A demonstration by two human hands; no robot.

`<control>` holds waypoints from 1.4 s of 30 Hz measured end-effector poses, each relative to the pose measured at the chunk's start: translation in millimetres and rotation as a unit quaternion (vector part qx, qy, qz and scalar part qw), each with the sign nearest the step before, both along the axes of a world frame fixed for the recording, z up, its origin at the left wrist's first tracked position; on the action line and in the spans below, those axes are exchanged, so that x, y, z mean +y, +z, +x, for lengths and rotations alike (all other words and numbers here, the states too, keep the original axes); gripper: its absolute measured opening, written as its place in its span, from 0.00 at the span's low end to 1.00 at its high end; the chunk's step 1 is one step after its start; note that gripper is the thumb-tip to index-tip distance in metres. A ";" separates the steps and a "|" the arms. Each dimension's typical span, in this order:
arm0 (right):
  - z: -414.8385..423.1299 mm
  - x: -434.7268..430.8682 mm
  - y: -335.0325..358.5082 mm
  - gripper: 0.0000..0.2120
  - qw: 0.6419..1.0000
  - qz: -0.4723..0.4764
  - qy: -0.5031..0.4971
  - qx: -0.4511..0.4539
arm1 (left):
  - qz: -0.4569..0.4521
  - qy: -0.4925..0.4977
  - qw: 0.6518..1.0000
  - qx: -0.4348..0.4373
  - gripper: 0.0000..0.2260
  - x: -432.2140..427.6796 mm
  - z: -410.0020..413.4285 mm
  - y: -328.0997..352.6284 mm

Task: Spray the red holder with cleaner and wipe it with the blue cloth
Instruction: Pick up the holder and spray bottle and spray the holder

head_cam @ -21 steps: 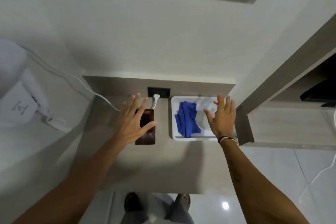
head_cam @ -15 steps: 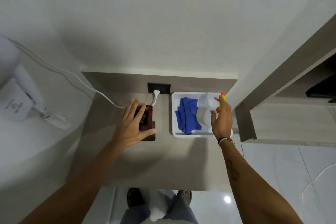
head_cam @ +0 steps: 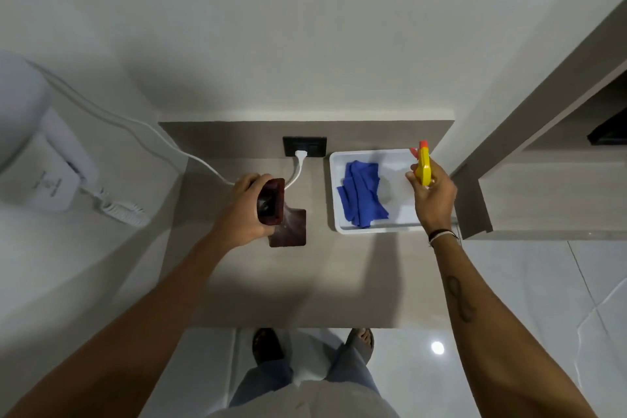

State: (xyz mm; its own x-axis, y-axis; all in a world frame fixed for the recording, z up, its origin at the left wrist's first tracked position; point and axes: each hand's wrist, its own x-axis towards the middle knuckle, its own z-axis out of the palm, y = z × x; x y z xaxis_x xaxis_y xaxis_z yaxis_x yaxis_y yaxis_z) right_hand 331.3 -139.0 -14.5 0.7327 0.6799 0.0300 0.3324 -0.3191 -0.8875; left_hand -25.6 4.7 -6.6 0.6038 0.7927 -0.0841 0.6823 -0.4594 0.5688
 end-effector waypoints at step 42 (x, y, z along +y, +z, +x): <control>-183.0 6.0 -23.0 0.24 0.936 -0.234 0.263 0.000 | -0.022 -0.049 0.998 -0.014 0.48 32.2 -51.2 1.0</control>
